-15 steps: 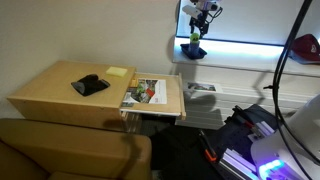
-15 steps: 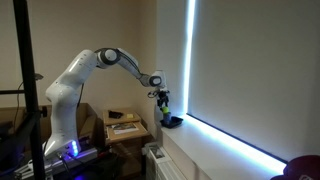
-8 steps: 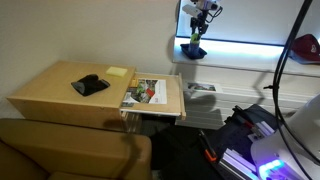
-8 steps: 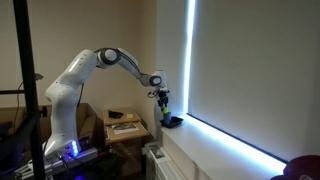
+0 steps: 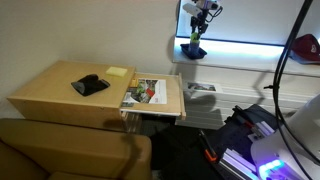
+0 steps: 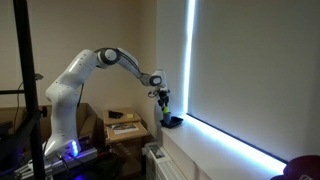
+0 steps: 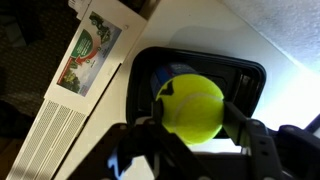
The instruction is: Put the yellow ball on top of the can on the window sill, place the yellow ball on the nightstand
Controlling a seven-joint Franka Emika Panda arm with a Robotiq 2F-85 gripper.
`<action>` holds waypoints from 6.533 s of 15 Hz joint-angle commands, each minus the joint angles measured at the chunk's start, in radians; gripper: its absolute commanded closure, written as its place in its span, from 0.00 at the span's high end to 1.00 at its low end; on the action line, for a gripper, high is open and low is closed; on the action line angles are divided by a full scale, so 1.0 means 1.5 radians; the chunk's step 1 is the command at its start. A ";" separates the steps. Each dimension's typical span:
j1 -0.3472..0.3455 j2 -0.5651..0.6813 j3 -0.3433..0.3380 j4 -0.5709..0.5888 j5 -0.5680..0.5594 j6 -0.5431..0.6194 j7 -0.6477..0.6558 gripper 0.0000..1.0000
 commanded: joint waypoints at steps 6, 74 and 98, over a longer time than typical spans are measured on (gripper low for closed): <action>-0.022 -0.071 0.005 0.007 0.042 -0.053 -0.032 0.37; 0.200 0.072 0.046 -0.199 -0.105 0.111 -0.046 0.37; 0.175 0.016 0.064 -0.251 -0.043 0.098 -0.124 1.00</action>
